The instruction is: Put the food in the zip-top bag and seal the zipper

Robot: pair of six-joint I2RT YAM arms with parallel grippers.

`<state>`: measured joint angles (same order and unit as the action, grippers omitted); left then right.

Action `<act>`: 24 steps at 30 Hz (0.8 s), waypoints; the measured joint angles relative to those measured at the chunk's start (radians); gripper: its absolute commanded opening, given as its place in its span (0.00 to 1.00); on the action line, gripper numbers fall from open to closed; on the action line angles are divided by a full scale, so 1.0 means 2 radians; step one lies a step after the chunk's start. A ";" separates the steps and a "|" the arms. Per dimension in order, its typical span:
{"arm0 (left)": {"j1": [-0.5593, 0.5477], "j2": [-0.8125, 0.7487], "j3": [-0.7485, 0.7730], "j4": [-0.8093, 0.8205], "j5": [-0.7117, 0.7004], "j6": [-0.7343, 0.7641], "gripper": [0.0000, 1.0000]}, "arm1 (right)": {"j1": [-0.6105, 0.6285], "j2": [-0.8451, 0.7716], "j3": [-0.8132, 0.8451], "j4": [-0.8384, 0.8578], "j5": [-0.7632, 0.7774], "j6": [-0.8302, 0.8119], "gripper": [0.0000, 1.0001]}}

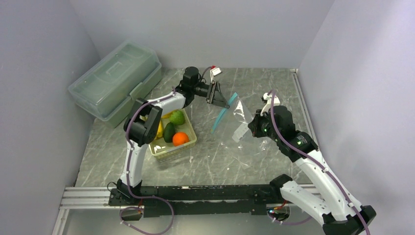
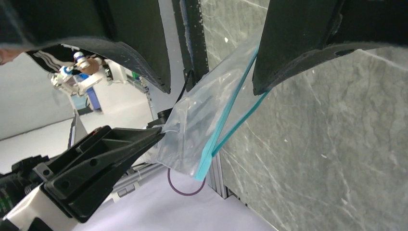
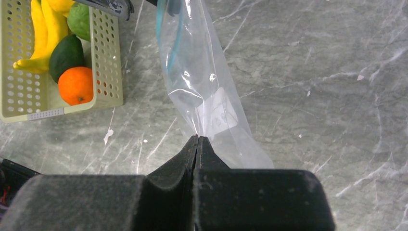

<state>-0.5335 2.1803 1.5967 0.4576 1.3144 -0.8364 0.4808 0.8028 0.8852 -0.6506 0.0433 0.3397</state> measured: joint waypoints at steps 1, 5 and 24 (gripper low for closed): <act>0.000 0.003 -0.001 0.023 0.005 -0.014 0.65 | 0.000 0.000 0.000 0.000 0.000 0.000 0.00; -0.001 0.020 -0.004 0.111 0.024 -0.085 0.53 | 0.000 0.001 0.000 0.000 0.001 0.000 0.00; -0.001 0.033 -0.040 0.177 0.053 -0.136 0.00 | 0.000 0.008 0.000 0.000 0.014 0.002 0.00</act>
<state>-0.5354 2.2471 1.5162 0.8120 1.4204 -1.1080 0.4816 0.8181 0.8852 -0.6510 0.0708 0.3435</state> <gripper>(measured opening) 0.015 0.010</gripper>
